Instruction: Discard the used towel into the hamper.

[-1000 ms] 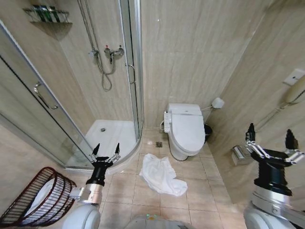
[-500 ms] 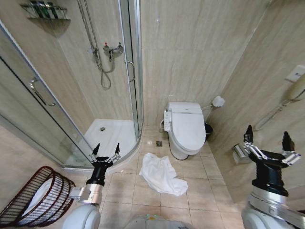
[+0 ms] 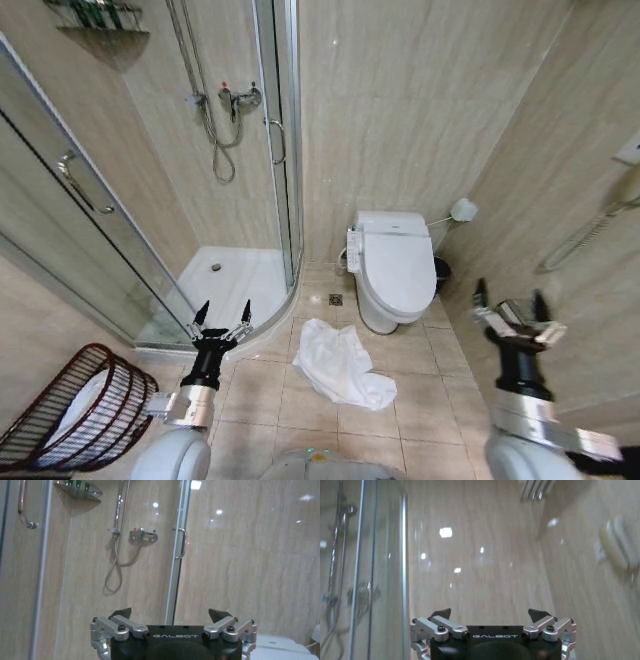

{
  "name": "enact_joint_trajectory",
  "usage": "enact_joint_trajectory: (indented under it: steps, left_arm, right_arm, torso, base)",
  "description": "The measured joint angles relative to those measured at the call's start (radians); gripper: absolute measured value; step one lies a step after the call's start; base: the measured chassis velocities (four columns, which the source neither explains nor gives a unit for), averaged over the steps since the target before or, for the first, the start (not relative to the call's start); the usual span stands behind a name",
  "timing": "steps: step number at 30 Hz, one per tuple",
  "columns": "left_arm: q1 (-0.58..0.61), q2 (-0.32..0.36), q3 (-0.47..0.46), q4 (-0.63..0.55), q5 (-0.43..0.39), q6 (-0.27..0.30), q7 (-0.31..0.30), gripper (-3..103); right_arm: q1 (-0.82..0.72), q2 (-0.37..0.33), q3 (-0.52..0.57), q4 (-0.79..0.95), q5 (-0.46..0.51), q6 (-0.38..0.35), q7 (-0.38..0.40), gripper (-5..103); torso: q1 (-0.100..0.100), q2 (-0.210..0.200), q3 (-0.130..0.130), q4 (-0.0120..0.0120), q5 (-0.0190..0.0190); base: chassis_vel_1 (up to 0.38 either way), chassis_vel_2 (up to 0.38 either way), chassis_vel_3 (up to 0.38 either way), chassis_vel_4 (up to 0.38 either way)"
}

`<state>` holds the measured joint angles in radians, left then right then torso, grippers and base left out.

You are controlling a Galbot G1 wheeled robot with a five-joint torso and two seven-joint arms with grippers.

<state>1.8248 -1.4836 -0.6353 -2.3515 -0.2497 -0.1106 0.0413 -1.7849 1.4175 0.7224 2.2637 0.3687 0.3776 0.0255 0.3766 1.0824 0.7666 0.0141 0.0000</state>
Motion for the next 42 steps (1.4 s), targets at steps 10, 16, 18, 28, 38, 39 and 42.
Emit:
enact_joint_trajectory:
  steps: [10, 16, 18, 28, 38, 39, 42]
  left_arm:
    - [0.000, 0.000, 0.000, 0.000, 0.000, 0.000, 0.000, 100]
    - [0.000, 0.000, 0.000, 0.000, 0.000, 0.000, 0.000, 100]
    - [0.000, 0.000, 0.000, 0.000, 0.000, 0.000, 0.000, 100]
    - [0.000, 0.000, 0.000, 0.000, 0.000, 0.000, 0.000, 100]
    - [0.000, 0.000, 0.000, 0.000, 0.000, 0.000, 0.000, 100]
    - [0.000, 0.000, 0.000, 0.000, 0.000, 0.000, 0.000, 100]
    - [0.000, 0.000, 0.000, 0.000, 0.000, 0.000, 0.000, 100]
  right_arm:
    - [-0.005, 0.057, 0.000, -0.082, -0.063, 0.042, 0.002, 100]
    - [-0.044, 0.066, 0.022, -0.071, -0.042, 0.080, 0.004, 100]
    - [-0.051, 0.060, 0.018, -0.088, -0.032, 0.092, 0.005, 100]
    - [-0.051, 0.045, -0.011, -0.108, -0.045, 0.075, 0.004, 100]
    - [-0.055, 0.028, -0.012, -0.084, -0.053, 0.045, 0.005, 100]
    - [-0.055, 0.028, -0.012, -0.084, -0.053, 0.045, 0.005, 100]
    - [-0.063, 0.023, -0.013, -0.082, -0.062, 0.041, 0.004, 100]
  torso:
    - [-0.022, -0.048, -0.027, 0.0000, 0.0000]
    - [-0.034, -0.077, -0.043, -0.0001, -0.0002]
    - [-0.041, -0.092, -0.052, -0.0001, 0.0000]
    - [-0.061, -0.138, -0.077, 0.0000, 0.0000]
    - [-0.082, -0.185, -0.104, 0.0000, -0.0001]
    - [-0.082, -0.185, -0.104, 0.0000, -0.0001]
    - [-0.090, -0.202, -0.113, -0.0001, 0.0000]
  base:
    - [0.000, 0.000, 0.000, 0.000]
    - [0.000, 0.000, 0.000, 0.000]
    - [0.000, 0.000, 0.000, 0.000]
    - [0.000, 0.000, 0.000, 0.000]
    - [0.000, 0.000, 0.000, 0.000]
    - [0.000, 0.000, 0.000, 0.000]
    - [0.000, 0.000, 0.000, 0.000]
